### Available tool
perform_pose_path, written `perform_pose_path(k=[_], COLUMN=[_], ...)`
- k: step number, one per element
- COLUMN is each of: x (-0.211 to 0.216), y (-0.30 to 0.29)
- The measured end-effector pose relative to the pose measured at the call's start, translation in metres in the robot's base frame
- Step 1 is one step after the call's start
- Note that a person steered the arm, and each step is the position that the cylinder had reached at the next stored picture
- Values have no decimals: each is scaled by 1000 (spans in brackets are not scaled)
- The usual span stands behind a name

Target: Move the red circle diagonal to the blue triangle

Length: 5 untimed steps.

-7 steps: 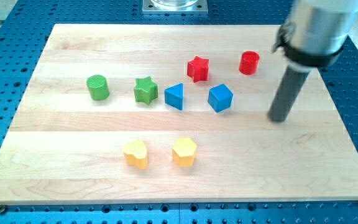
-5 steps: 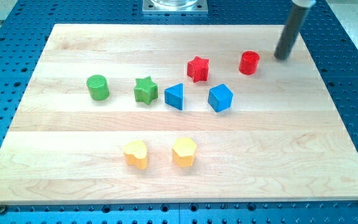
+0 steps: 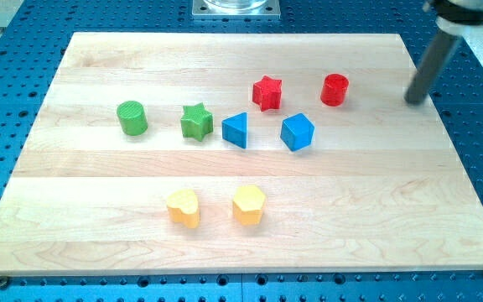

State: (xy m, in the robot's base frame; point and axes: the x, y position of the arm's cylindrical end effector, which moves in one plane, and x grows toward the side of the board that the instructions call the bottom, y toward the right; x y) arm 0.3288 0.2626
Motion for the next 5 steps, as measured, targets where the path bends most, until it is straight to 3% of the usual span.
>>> perform_pose_path(k=[1, 2, 3, 4, 5], x=[-58, -28, 20, 9, -37], y=[-53, -97, -43, -6, -27])
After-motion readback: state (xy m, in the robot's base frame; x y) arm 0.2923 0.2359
